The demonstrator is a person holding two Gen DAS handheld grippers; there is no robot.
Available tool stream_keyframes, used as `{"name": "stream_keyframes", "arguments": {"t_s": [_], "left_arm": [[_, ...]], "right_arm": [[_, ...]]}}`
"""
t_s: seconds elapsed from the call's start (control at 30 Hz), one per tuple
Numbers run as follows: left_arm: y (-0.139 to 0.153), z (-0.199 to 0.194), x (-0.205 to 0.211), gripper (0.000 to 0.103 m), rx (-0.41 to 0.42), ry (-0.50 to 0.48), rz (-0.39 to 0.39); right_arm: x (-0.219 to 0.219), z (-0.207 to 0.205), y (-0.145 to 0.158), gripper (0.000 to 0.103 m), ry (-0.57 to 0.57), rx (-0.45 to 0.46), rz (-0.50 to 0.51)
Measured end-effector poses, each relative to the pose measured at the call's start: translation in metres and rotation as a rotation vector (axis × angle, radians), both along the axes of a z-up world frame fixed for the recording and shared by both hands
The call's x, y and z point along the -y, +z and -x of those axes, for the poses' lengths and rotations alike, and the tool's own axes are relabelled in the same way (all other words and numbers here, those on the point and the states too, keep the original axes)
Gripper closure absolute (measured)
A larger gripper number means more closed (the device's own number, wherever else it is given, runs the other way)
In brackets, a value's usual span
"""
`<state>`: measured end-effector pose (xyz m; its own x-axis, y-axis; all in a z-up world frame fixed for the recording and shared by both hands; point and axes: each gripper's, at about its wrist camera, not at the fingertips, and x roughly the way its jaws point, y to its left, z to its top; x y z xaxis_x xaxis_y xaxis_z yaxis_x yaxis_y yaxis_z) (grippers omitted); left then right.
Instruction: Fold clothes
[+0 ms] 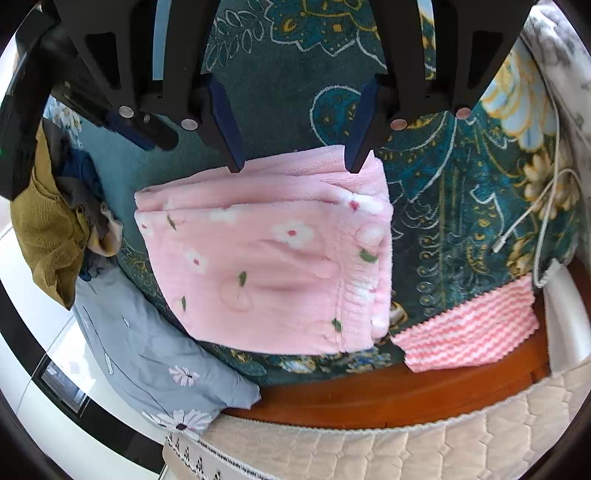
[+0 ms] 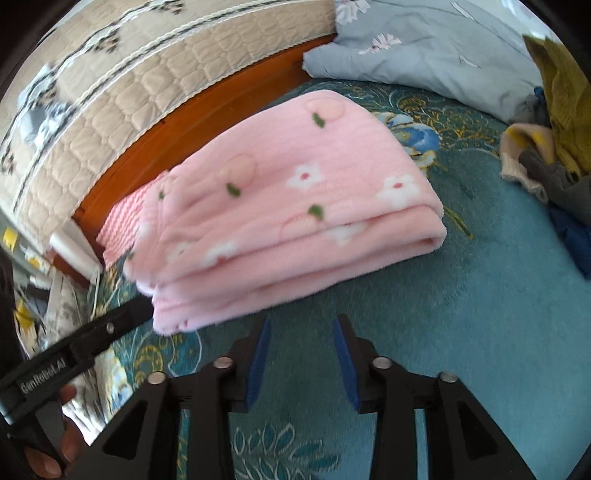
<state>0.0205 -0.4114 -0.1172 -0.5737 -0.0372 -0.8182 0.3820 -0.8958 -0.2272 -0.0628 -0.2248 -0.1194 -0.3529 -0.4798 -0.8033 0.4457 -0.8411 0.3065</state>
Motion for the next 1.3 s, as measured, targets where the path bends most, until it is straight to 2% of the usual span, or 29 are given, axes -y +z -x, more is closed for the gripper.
{"name": "stream_keyframes", "arguments": {"t_s": [0.03,0.17,0.23,0.37,0.5,0.53,0.6,0.8,0.93,1.03,1.3], "left_arm": [[0.002,-0.002,-0.002,0.037,-0.003,0.01,0.018],[0.007,-0.008,-0.01,0.037,-0.013,0.029,0.052],[0.006,-0.012,-0.013,0.029,-0.005,0.05,0.067],[0.002,-0.019,-0.021,0.028,0.013,0.07,0.096],[-0.001,-0.023,-0.026,0.028,0.01,0.08,0.101],[-0.002,-0.024,-0.027,0.028,0.01,0.082,0.105],[-0.003,-0.025,-0.03,0.028,0.01,0.083,0.111],[-0.003,-0.027,-0.04,0.027,0.026,0.079,0.167],[-0.004,-0.03,-0.038,0.027,0.027,0.089,0.153],[-0.006,-0.031,-0.035,0.027,0.028,0.101,0.147],[-0.009,-0.033,-0.035,0.027,0.025,0.113,0.146]], "right_arm": [[-0.001,-0.002,0.0,0.054,0.003,-0.011,-0.008],[-0.004,-0.012,0.003,0.049,0.013,-0.046,-0.054],[-0.006,-0.015,0.004,0.048,0.013,-0.059,-0.072],[-0.011,-0.022,0.004,0.039,-0.006,-0.053,-0.078],[-0.015,-0.025,0.001,0.037,-0.022,-0.042,-0.085],[-0.018,-0.025,0.002,0.034,-0.031,-0.044,-0.081],[-0.022,-0.026,0.003,0.022,-0.05,-0.049,-0.072],[-0.024,-0.027,0.004,0.016,-0.054,-0.056,-0.083],[-0.025,-0.027,0.003,0.013,-0.059,-0.062,-0.09],[-0.026,-0.027,0.004,0.0,-0.064,-0.066,-0.09],[-0.023,-0.026,0.001,0.0,-0.051,-0.07,-0.11]]}}
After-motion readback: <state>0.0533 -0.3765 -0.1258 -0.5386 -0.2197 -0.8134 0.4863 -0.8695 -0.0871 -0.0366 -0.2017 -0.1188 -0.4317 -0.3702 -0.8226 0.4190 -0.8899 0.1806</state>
